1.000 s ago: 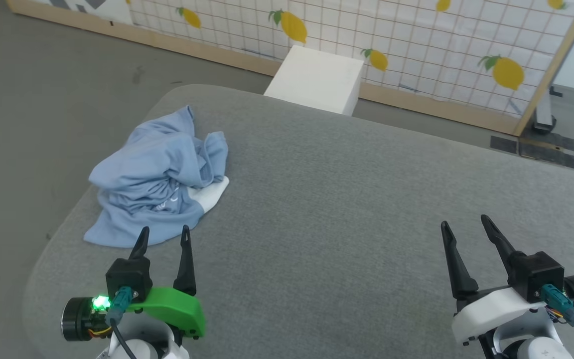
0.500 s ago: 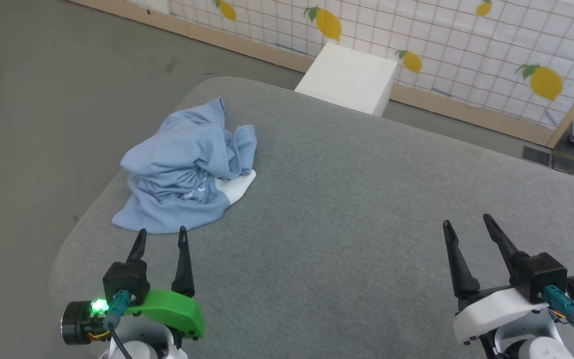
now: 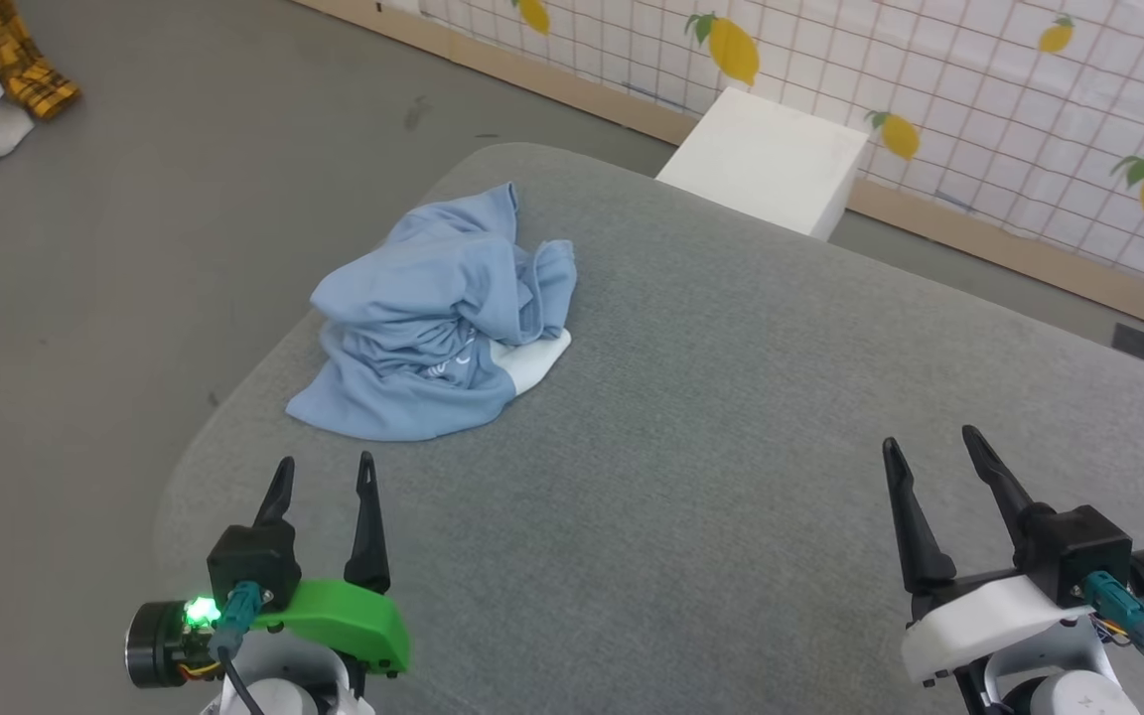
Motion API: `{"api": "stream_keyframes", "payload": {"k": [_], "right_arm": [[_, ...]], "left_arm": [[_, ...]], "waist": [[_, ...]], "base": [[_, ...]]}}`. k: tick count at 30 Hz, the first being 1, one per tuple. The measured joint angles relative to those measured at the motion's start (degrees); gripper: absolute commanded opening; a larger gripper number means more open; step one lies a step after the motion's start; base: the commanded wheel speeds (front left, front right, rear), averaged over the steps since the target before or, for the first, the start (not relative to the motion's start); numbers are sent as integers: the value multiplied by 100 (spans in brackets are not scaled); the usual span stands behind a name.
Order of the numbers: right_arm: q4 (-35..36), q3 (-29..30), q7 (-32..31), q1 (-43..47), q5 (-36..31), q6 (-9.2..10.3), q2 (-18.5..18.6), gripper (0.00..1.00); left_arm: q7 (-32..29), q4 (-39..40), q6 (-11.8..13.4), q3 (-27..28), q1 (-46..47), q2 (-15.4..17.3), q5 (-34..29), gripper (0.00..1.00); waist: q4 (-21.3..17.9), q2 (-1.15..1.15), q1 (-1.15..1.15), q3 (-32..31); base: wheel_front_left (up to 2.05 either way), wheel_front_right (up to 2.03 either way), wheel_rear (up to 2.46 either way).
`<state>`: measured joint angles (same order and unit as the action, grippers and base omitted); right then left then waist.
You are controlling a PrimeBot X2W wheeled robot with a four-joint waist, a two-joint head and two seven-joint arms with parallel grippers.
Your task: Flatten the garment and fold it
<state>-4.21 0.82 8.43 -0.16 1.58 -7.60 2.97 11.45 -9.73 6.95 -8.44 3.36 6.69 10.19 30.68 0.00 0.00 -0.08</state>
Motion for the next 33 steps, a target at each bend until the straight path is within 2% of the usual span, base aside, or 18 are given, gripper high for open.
{"api": "stream_keyframes", "payload": {"k": [26, 33], "right_arm": [[-129, -13, 237, -152, 62, 0, -5, 100], [-133, -27, 250, -217, 62, 0, -9, 100]], "left_arm": [[302, -252, 237, -276, 147, 142, 314, 100], [326, -266, 269, -296, 152, 172, 352, 100]], "waist": [[679, 0, 0, 61], [678, 0, 0, 128]], "base": [[0, 0, 0], [0, 0, 0]]}}
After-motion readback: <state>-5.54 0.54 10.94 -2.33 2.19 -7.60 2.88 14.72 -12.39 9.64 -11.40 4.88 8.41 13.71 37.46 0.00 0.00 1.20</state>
